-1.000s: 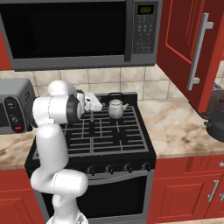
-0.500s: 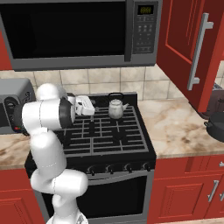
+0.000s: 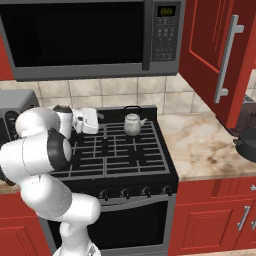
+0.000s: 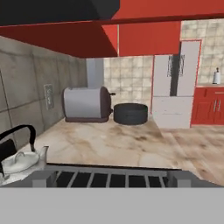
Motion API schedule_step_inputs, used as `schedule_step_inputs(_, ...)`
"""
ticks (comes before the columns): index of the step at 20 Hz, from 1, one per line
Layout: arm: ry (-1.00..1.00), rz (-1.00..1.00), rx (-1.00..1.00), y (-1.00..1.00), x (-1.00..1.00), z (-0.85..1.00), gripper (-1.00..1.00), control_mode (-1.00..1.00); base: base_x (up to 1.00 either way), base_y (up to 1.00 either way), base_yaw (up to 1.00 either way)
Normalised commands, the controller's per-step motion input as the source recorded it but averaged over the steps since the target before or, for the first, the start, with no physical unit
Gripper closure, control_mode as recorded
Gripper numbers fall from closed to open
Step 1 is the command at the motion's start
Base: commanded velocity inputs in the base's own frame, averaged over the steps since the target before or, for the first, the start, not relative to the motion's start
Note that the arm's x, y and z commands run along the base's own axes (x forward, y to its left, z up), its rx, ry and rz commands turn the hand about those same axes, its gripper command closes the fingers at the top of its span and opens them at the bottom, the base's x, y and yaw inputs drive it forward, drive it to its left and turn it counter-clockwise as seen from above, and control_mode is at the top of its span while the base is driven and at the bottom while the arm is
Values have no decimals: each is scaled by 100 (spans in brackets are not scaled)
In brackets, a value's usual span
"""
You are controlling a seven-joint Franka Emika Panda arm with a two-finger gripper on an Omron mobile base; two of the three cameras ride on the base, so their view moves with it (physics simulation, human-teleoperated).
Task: Pick the kettle from the cabinet and place it on a stove burner. Then pick the pot from the counter and place it on another stove burner. Finally, turn both burners on.
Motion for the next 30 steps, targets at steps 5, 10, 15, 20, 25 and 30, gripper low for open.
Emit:
schedule_step_inputs(5, 0, -10, 0, 0, -73, 62, -100, -100, 0, 0, 0)
schedule_step_inputs(10, 0, -5, 0, -2, -76, 35, -100, -100, 0, 0, 0)
schedule_step_inputs(15, 0, -1, 0, -1, -73, 12, -100, -100, 0, 0, 0)
schedule_step_inputs(20, -9, -1, 6, 0, -79, 0, -100, -100, 0, 0, 0)
schedule_step_inputs(25, -9, 0, 13, 0, -75, 0, -100, -100, 0, 0, 0)
schedule_step_inputs(30, -16, 0, 17, 0, -75, 0, -100, -100, 0, 0, 0)
